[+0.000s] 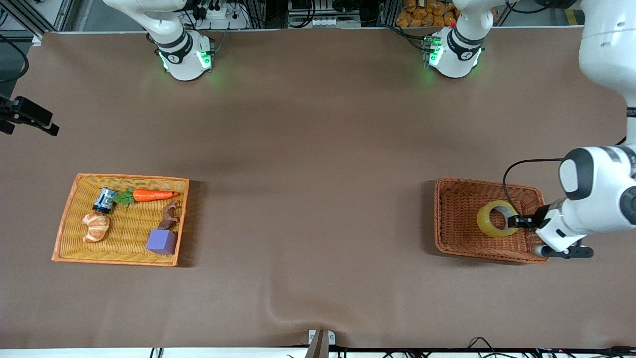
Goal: Transfer tape with both arms
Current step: 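Release the tape in the wicker basket and raise the left gripper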
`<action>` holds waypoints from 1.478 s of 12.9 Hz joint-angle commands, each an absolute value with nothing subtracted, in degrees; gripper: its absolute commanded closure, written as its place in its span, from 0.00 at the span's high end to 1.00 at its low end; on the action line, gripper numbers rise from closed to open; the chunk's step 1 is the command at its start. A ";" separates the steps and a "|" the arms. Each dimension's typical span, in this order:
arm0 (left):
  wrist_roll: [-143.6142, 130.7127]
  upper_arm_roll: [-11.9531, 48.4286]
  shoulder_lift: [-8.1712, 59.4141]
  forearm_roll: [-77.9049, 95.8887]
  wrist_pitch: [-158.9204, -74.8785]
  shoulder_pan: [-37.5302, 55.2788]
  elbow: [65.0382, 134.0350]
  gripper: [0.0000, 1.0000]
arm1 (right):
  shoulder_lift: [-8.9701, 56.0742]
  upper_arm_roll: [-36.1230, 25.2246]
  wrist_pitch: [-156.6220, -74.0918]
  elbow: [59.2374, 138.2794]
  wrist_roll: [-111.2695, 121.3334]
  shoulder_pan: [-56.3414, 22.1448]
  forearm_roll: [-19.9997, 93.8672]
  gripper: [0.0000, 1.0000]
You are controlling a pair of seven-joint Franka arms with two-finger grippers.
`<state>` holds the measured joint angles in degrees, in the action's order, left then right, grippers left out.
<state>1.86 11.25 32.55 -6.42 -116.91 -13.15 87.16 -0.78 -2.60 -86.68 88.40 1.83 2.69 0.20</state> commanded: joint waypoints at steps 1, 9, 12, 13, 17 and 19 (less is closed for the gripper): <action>1.40 11.69 21.84 -7.11 -111.91 -12.92 87.90 1.00 | -0.79 -2.37 -84.11 87.45 1.58 2.20 -3.41 1.00; 2.81 13.01 10.29 -6.60 -88.33 -13.27 77.61 1.00 | -0.18 -2.81 -84.72 88.06 3.51 2.90 0.16 1.00; 2.90 12.83 8.27 -4.31 -87.72 -13.36 77.69 1.00 | 0.09 -2.90 -85.08 88.15 3.43 3.25 2.37 1.00; 3.16 12.75 7.48 -4.05 -86.84 -13.36 77.87 1.00 | 0.09 -2.99 -85.17 88.15 3.43 3.43 2.37 1.00; 2.55 12.57 5.36 -3.52 -85.52 -11.18 79.18 1.00 | 0.17 -2.90 -85.43 88.15 2.90 3.34 3.34 1.00; 2.46 11.87 3.70 -3.52 -84.56 -9.50 80.15 1.00 | 0.18 -2.90 -85.43 88.15 2.81 3.25 3.34 1.00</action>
